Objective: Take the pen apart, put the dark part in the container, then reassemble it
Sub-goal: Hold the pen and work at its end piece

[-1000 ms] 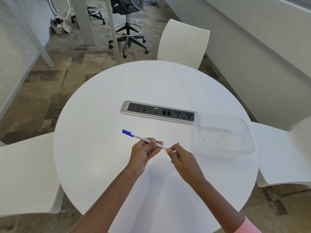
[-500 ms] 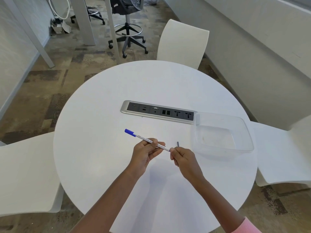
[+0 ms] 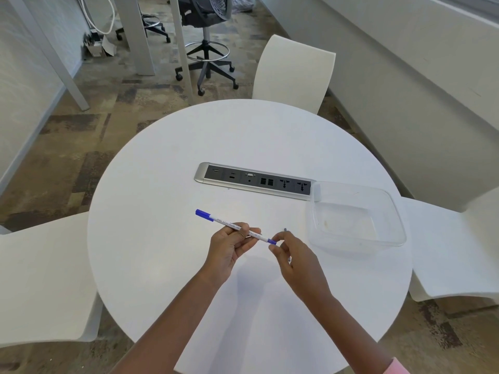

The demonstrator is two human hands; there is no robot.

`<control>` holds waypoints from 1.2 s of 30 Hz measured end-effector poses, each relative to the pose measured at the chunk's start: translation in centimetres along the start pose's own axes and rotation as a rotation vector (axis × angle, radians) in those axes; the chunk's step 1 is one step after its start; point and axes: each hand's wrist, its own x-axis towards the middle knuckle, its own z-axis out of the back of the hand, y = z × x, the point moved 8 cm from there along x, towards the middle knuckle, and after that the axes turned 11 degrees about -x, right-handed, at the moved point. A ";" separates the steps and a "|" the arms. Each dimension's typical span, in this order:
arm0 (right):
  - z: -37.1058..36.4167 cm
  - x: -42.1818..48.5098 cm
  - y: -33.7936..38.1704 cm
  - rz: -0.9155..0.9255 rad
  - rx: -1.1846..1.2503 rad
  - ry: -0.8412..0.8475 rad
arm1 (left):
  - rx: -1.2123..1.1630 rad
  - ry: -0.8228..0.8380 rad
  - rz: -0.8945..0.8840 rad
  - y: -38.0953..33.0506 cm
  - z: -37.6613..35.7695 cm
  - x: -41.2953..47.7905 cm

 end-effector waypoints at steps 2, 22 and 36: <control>0.2 -0.2 0.3 0.089 -0.141 -0.073 | 0.001 -0.003 0.003 0.1 0.1 -0.1; -3.3 -0.4 -2.3 -0.530 0.763 0.377 | 0.050 0.037 0.005 0.9 -0.6 -0.2; 0.5 0.4 0.7 0.221 -0.368 -0.226 | -0.010 -0.018 0.017 0.8 0.0 0.0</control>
